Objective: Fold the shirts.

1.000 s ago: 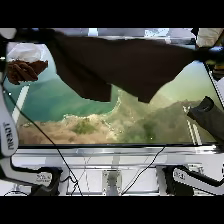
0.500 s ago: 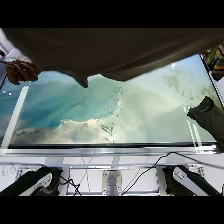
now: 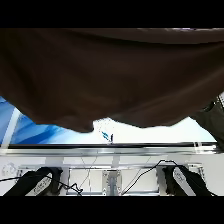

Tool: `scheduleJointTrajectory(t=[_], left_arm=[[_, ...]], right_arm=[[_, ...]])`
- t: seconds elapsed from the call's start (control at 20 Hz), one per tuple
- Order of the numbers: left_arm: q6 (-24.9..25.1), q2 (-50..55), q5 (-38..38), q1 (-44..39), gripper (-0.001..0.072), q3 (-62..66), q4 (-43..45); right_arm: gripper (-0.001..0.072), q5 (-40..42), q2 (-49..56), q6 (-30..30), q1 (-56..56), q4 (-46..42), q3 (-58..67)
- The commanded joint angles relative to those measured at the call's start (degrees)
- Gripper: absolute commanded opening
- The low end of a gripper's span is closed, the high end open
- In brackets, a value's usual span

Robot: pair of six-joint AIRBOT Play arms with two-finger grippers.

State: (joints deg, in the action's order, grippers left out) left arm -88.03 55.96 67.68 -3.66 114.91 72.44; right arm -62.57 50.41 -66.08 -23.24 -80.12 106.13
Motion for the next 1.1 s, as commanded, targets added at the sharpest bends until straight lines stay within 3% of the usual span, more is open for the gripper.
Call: scheduleJointTrajectory(t=[0.0,0.2,0.4,0.6,0.75,0.8,0.85,0.9,0.95,1.0,1.05], left_arm=[[-1.2,3.0,0.3,0.0,0.001,-5.0,4.0],[-1.2,13.0,1.3,0.0,0.0011,-11.6,3.9],[-0.8,28.1,-1.6,0.0,0.0012,-17.2,3.7],[1.0,42.5,-19.5,0.0,0.0012,-17.4,3.7],[1.0,47.3,-32.7,0.0,0.0012,-17.4,3.7],[1.0,48.0,-35.3,0.0,0.0013,-17.4,3.8],[1.0,48.2,-36.9,0.0,0.0042,-17.4,4.1],[1.0,48.2,-37.6,0.1,0.0189,-17.4,4.4],[1.0,48.2,-37.5,0.1,0.0405,-16.9,4.5],[1.0,48.2,-36.8,0.1,0.0591,-16.0,4.6],[1.0,48.2,-34.8,0.1,0.0626,-14.4,5.1]], right_arm=[[0.003,-0.9,4.9,-0.6,0.0,1.9,0.1],[0.0031,-6.9,18.1,-0.6,0.0,10.8,0.0],[0.0032,-5.0,31.9,-0.4,1.8,17.1,-4.1],[0.0033,8.7,44.3,0.0,6.7,16.9,-7.4],[0.0033,17.9,49.9,-0.1,9.6,17.0,-7.4],[0.0044,19.5,50.8,-0.4,10.3,17.0,-7.4],[0.0103,20.5,51.2,-0.4,10.9,17.0,-7.4],[0.0232,20.8,51.2,-0.4,11.2,17.0,-7.4],[0.0338,20.9,51.0,-0.4,11.2,17.3,-7.3],[0.035,19.9,51.0,-0.4,11.2,17.4,-6.9],[0.0349,18.3,51.0,-0.4,11.0,17.3,-6.2]])
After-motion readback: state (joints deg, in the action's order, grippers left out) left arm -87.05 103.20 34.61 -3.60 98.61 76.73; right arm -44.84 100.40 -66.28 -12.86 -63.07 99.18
